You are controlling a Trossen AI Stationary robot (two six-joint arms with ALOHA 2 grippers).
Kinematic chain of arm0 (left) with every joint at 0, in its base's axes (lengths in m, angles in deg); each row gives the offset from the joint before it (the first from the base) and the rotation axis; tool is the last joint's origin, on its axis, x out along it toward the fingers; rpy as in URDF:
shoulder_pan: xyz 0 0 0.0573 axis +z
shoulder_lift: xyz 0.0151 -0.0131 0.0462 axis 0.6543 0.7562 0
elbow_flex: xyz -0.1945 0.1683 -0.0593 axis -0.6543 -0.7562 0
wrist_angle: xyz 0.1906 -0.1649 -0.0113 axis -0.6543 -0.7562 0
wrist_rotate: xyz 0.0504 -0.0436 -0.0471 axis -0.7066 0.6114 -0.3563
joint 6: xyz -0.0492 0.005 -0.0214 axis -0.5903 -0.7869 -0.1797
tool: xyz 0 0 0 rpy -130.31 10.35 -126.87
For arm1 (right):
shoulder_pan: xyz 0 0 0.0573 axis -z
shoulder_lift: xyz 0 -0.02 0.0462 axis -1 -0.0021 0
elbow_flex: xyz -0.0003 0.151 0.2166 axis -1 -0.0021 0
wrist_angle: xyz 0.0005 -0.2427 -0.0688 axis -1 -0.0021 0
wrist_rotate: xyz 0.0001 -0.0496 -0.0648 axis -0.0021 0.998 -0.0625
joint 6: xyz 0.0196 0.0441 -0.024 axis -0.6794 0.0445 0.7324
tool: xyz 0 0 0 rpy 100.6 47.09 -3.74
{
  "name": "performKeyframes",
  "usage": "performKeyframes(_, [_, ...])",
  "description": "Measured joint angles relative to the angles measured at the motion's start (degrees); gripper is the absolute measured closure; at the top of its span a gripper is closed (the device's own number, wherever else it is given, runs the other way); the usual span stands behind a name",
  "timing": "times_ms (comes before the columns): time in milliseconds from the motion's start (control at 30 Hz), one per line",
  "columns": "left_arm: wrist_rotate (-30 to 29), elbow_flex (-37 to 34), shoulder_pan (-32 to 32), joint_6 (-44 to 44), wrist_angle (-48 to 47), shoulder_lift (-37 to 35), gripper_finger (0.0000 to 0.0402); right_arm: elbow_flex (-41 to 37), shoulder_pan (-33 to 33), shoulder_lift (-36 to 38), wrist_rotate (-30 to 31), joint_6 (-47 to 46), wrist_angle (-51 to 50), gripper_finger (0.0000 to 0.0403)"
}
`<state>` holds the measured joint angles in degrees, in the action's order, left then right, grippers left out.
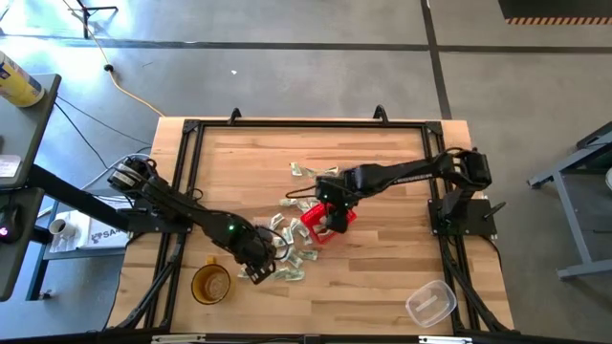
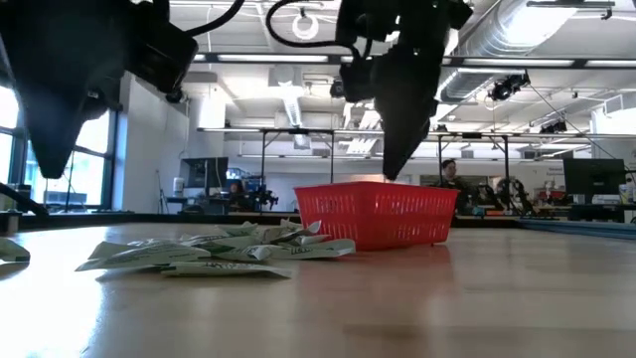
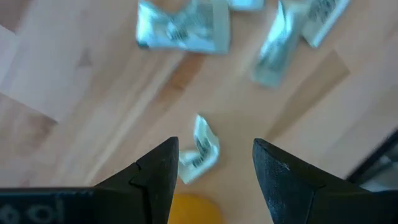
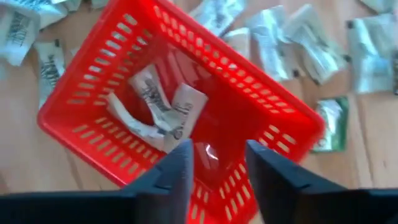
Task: Pick and place items into bin
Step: Put the light green stevia packet into the red bin
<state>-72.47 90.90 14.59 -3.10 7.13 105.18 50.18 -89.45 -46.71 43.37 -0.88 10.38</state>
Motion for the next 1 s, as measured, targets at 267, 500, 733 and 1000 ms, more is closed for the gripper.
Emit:
performKeyframes(267, [2.38, 0.09, -3.57, 1.22, 0.82, 1.94, 0.016, 0.23, -9.06, 8.3, 21.88, -5.83, -13.74, 0.0099])
performKeyframes(500, [2.62, 0.06, -5.3, 1.7, 3.31, 9.97, 0.016, 0.23, -15.03, 12.65, 26.57, -6.85, -15.8, 0.0051])
performKeyframes(733, [-0.81, 0.4, -4.26, 7.98, 1.18, 13.4, 0.02, 0.25, -14.94, 13.1, 25.85, -7.21, -17.03, 0.0051])
performKeyframes(1000, [-0.25, 0.33, 0.09, 15.72, -0.37, 13.57, 0.0374, 0.25, -16.5, 13.82, 27.08, -10.99, -21.2, 0.0052])
